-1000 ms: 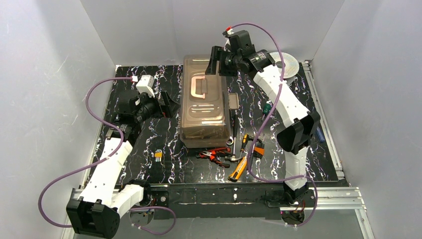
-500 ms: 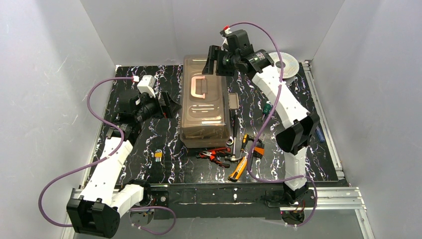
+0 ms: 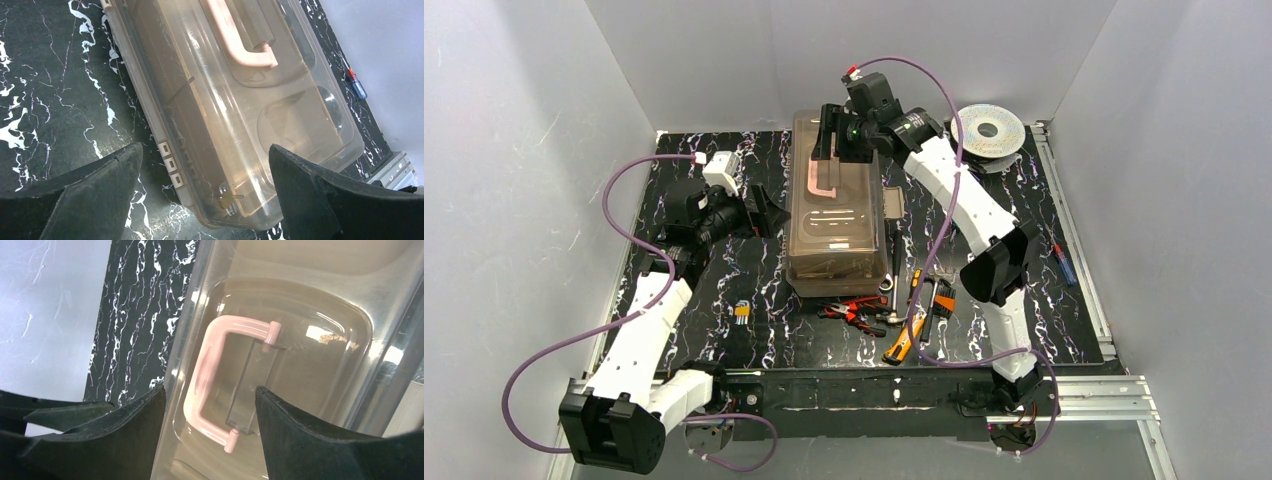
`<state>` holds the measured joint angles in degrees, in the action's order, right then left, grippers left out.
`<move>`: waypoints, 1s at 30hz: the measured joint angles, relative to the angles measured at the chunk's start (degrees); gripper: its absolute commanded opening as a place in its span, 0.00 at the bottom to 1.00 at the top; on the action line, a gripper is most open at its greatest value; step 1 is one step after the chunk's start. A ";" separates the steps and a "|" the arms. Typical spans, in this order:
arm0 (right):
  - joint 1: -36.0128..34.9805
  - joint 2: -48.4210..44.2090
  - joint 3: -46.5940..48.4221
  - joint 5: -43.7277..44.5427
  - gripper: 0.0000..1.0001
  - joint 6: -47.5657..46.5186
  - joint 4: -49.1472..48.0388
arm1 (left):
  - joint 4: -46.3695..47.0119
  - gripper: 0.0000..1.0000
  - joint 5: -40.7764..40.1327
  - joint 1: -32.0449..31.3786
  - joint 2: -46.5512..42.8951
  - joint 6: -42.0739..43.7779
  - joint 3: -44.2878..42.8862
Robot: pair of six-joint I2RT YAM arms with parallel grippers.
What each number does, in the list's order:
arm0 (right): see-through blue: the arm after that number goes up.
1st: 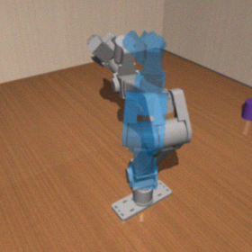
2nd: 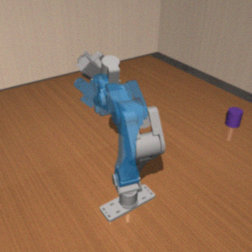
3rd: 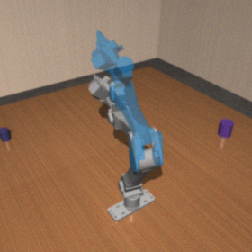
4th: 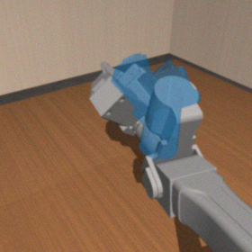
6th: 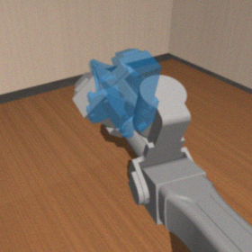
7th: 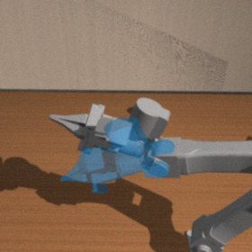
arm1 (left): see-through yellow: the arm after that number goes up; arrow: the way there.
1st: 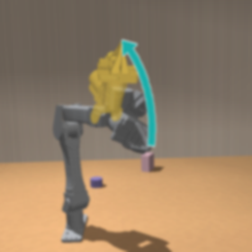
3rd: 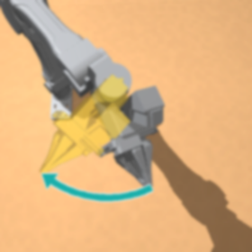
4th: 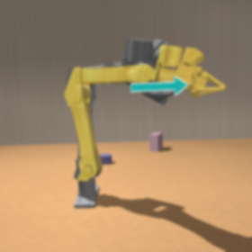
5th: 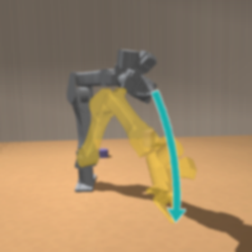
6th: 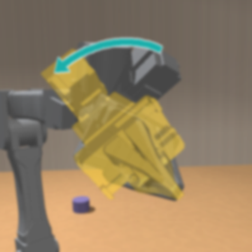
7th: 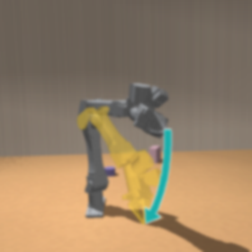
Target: Pack the tool kit
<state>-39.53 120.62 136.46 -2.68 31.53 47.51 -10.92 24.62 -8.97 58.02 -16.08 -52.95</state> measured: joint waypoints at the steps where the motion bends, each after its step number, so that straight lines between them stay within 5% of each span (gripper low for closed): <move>1: -0.13 0.55 0.00 0.17 0.73 0.61 0.00 | 0.02 0.98 0.07 0.00 0.07 0.00 0.00; 30: -4.55 6.03 1.90 5.77 0.69 13.11 -1.27 | -0.68 0.97 -0.20 0.00 0.98 0.00 -0.02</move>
<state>-44.07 126.65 138.37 3.09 44.64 46.24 -11.60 24.43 -8.97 59.00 -16.08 -52.97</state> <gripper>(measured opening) 0.696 0.970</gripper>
